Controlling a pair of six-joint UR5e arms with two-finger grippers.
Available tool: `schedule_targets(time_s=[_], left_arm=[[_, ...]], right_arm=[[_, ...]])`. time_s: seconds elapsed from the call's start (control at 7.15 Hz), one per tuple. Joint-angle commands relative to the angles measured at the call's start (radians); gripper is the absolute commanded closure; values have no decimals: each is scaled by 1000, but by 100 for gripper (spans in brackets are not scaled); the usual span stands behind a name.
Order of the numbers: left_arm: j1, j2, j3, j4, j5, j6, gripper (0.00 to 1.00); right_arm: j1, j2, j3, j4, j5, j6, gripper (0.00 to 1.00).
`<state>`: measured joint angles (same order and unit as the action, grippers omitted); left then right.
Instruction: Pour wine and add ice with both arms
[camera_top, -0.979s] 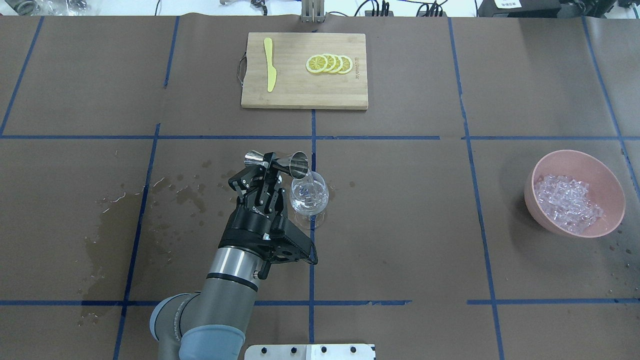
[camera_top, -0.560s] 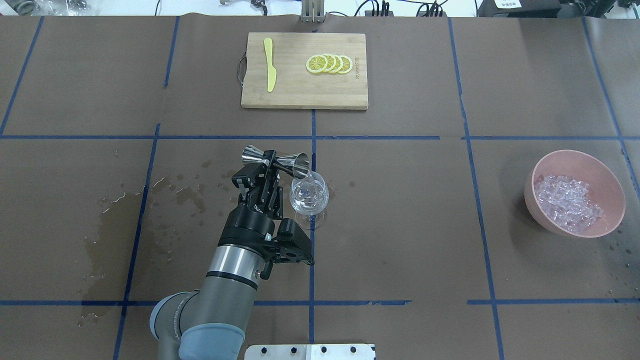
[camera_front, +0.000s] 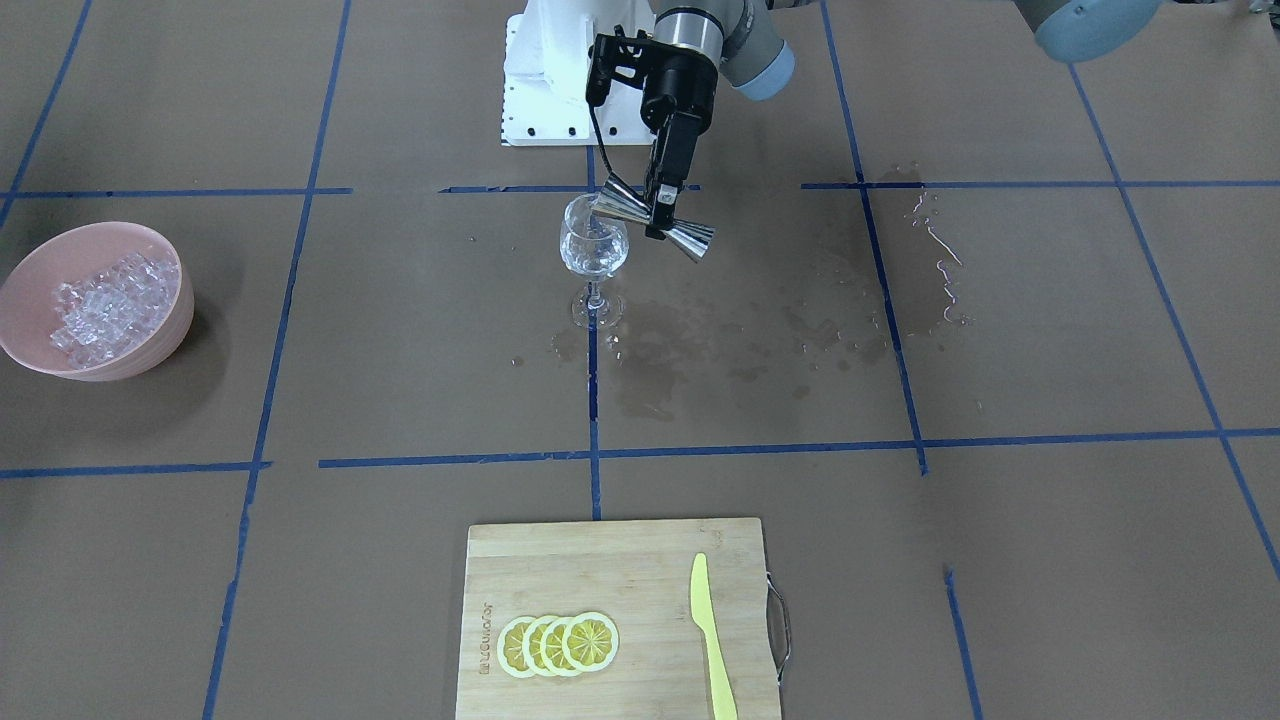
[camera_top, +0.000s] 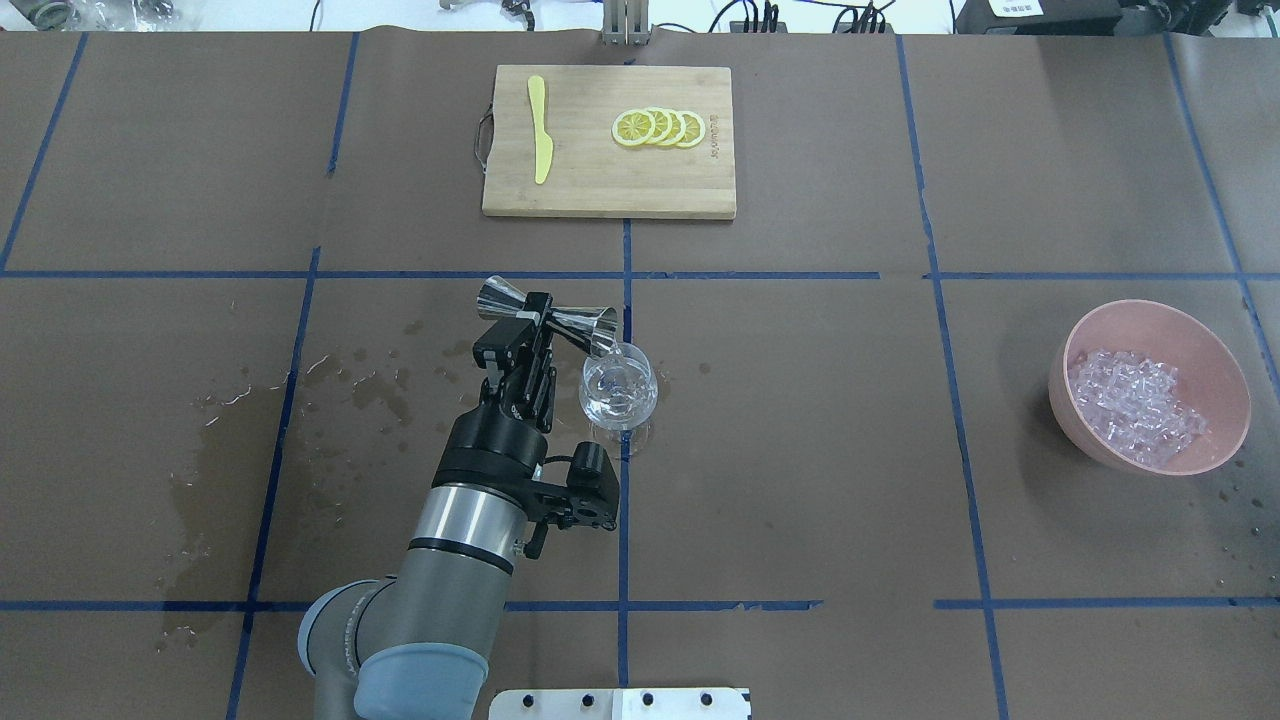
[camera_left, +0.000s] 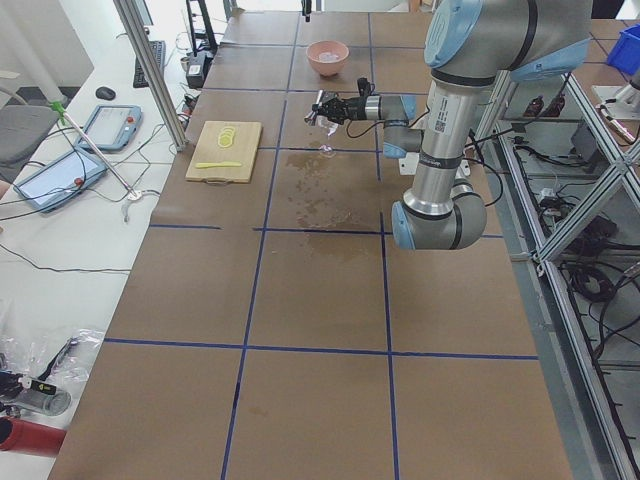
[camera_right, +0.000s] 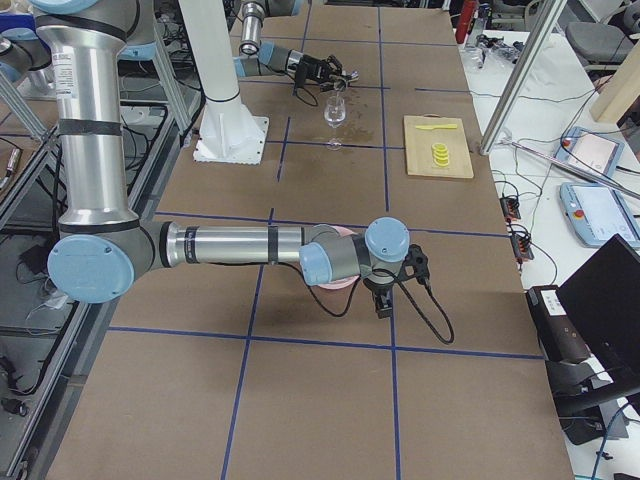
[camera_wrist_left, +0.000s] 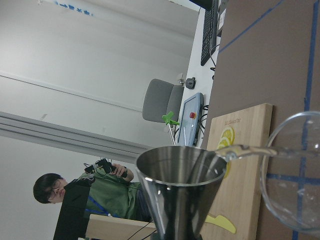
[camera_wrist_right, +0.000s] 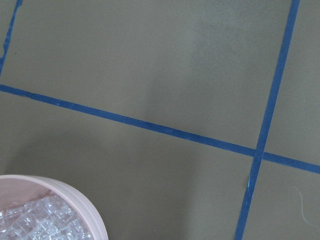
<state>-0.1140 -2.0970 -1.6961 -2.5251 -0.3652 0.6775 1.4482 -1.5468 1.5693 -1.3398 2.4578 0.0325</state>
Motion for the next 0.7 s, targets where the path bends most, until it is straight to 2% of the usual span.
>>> schedule_targets(time_s=[0.0,0.56], left_arm=[[-1,-2,-2,12,5,112,100],[2,-2,-25,28,51,198,100]], right_arm=[[0,1,-2,-1,1,1,0],[0,2,-17,1,17,1,0]])
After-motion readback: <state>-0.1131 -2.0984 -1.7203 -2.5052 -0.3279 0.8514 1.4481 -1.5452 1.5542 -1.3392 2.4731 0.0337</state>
